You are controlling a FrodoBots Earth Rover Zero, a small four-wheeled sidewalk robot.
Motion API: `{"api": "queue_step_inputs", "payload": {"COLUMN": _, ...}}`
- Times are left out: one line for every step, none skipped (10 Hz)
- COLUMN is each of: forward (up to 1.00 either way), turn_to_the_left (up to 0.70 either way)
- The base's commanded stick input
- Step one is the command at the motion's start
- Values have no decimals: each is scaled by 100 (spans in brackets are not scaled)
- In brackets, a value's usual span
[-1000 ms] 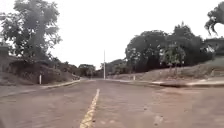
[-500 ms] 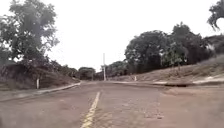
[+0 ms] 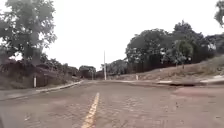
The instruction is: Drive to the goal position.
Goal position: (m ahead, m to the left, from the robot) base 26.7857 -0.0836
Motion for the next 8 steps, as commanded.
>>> {"api": "queue_step_inputs", "payload": {"forward": 85, "turn_to_the_left": 0}}
{"api": "queue_step_inputs", "payload": {"forward": 85, "turn_to_the_left": 0}}
{"api": "queue_step_inputs", "payload": {"forward": 85, "turn_to_the_left": 0}}
{"api": "queue_step_inputs", "payload": {"forward": 85, "turn_to_the_left": 5}}
{"api": "queue_step_inputs", "payload": {"forward": 85, "turn_to_the_left": 27}}
{"api": "queue_step_inputs", "payload": {"forward": 85, "turn_to_the_left": 25}}
{"api": "queue_step_inputs", "payload": {"forward": 85, "turn_to_the_left": 1}}
{"api": "queue_step_inputs", "payload": {"forward": 85, "turn_to_the_left": 0}}
